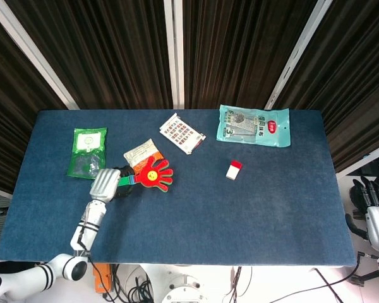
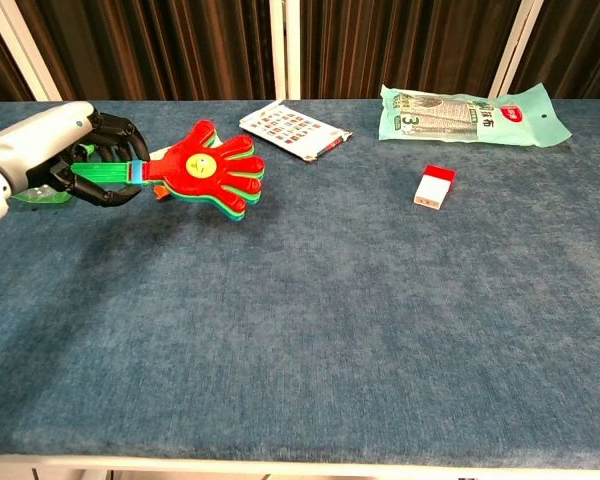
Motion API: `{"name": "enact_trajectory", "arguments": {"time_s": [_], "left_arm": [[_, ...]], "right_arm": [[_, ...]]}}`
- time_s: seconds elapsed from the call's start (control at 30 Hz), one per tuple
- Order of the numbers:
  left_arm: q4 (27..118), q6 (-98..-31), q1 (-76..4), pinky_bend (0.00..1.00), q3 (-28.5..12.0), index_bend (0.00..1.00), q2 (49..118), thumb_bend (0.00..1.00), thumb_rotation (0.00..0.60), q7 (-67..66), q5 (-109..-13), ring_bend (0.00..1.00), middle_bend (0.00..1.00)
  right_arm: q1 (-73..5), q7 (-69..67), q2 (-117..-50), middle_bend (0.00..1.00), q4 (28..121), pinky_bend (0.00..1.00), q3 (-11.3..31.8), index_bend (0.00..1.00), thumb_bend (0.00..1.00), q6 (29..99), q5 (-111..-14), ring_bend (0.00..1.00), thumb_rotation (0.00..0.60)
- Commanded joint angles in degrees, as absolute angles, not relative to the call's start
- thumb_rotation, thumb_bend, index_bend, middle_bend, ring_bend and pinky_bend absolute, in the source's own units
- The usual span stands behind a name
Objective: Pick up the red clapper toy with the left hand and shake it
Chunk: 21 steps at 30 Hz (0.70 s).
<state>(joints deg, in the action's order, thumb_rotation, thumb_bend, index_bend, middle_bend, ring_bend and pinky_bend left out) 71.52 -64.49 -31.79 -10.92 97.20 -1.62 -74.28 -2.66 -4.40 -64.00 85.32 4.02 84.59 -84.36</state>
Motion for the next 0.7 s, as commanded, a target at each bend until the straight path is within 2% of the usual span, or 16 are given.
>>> {"name": "enact_trajectory", "arguments": {"time_s": [0.03, 0.27, 0.43, 0.53, 0.63, 0.7], "left_arm": [[72.32, -63.26, -31.71, 0.98, -10.53, 0.67, 96.06, 0.39, 0.6, -3.7, -73.35, 0.76, 0.73], [72.85, -62.59, -31.71, 1.0, -10.84, 0.64, 96.0, 0.39, 0.6, -4.44, -71.8, 0.94, 0.9], [73.11, -61.84, -31.65, 1.0, -11.67, 0.61, 96.11, 0.4, 0.6, -4.69, -69.59, 0.98, 0.99], [73.94, -60.72, -31.7, 1.0, -11.88, 0.53, 95.45, 0.39, 0.6, -4.45, -68.51, 1.0, 1.0], [73.64, -61.47, -31.56, 1.0, -11.97, 0.42, 95.34, 0.3, 0.6, -1.85, -69.83, 1.0, 1.0], [72.83, -62.18, -31.43, 1.0, -11.81, 0.41, 95.51, 0.27, 0.6, 0.08, -71.11, 1.0, 1.0]], "right_arm": [[-2.66, -4.36, -63.99, 0.0, 85.38, 0.0, 3.99, 0.0, 0.3, 84.64, -84.44, 0.0, 0.6], [-2.65, -4.22, -63.79, 0.0, 85.65, 0.0, 4.0, 0.0, 0.3, 84.62, -84.41, 0.0, 0.6], [-2.72, -4.34, -63.8, 0.0, 85.61, 0.0, 3.95, 0.0, 0.3, 84.45, -84.43, 0.0, 0.6], [-2.74, -4.47, -63.82, 0.0, 85.48, 0.0, 3.91, 0.0, 0.3, 84.34, -84.4, 0.0, 0.6], [-2.75, -4.45, -63.79, 0.0, 85.49, 0.0, 3.92, 0.0, 0.3, 84.33, -84.38, 0.0, 0.6], [-2.76, -4.4, -63.73, 0.0, 85.58, 0.0, 3.9, 0.0, 0.3, 84.28, -84.38, 0.0, 0.6]]}}
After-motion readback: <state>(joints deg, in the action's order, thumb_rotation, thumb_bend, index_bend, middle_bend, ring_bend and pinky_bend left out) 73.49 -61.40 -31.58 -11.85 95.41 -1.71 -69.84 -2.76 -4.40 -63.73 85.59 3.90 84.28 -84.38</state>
